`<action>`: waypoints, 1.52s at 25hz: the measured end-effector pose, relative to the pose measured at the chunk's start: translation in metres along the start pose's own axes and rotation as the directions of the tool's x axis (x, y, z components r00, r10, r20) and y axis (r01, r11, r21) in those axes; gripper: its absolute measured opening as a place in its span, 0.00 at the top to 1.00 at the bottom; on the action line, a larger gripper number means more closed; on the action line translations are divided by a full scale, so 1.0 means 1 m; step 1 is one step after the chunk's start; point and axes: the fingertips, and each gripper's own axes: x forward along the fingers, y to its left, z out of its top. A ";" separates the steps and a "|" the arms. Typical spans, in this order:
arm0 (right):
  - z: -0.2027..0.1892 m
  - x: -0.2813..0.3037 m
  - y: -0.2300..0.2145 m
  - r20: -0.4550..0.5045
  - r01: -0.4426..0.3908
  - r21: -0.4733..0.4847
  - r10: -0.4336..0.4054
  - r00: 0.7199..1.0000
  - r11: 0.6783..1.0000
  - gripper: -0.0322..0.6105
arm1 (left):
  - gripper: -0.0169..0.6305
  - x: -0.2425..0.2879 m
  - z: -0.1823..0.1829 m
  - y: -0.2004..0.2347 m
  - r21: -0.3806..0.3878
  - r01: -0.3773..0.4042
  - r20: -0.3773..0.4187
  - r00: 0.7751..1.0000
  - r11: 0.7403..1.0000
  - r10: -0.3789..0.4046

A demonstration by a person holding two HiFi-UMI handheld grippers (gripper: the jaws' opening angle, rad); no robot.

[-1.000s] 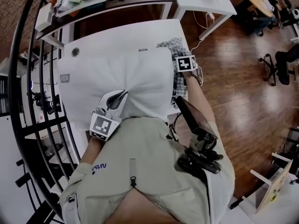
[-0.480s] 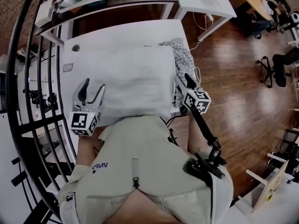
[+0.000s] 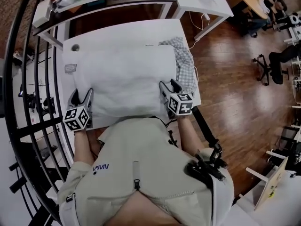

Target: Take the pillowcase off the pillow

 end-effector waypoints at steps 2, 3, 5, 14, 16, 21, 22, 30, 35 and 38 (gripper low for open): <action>0.008 -0.002 0.000 0.024 0.048 -0.007 -0.048 0.999 0.999 0.70 | 0.66 -0.001 0.004 -0.010 0.015 0.037 0.019 0.999 0.999 -0.038; 0.015 -0.005 0.001 0.046 0.071 -0.021 -0.070 0.996 0.997 0.78 | 0.77 -0.004 0.010 -0.016 0.028 0.056 0.036 0.998 0.998 -0.057; 0.036 -0.014 0.004 0.109 0.099 -0.053 -0.093 0.990 0.994 0.90 | 0.88 -0.014 0.028 -0.027 0.041 0.089 0.095 0.991 0.995 -0.092; 0.130 -0.035 -0.024 0.287 0.193 -0.147 -0.144 0.947 0.970 0.92 | 0.91 -0.029 0.087 -0.076 0.109 0.197 0.289 0.931 0.974 -0.221; 0.109 -0.012 -0.042 0.180 0.181 -0.136 -0.156 0.971 0.974 0.90 | 0.89 -0.006 0.074 -0.071 0.086 0.177 0.250 0.949 0.980 -0.193; 0.075 -0.002 -0.065 0.122 0.279 -0.158 -0.262 0.957 0.947 0.75 | 0.65 0.004 0.050 -0.046 -0.017 0.063 0.198 0.978 0.998 -0.058; 0.082 -0.013 -0.057 0.172 0.298 -0.183 -0.268 0.948 0.937 0.75 | 0.65 -0.006 0.054 -0.041 -0.034 0.020 0.229 0.973 0.999 -0.012; 0.058 0.005 0.030 0.153 0.112 -0.391 -0.056 0.987 0.914 0.87 | 0.93 -0.001 0.032 -0.105 0.142 0.054 0.173 0.982 0.988 -0.079; 0.031 0.027 0.022 0.051 0.040 -0.345 -0.024 0.998 0.938 0.87 | 0.97 0.043 -0.025 -0.118 0.239 0.075 -0.017 0.997 0.968 -0.073; 0.030 0.024 0.024 0.073 0.016 -0.335 0.009 0.997 0.942 0.87 | 0.97 0.033 -0.024 -0.116 0.237 0.040 0.010 0.999 0.971 -0.044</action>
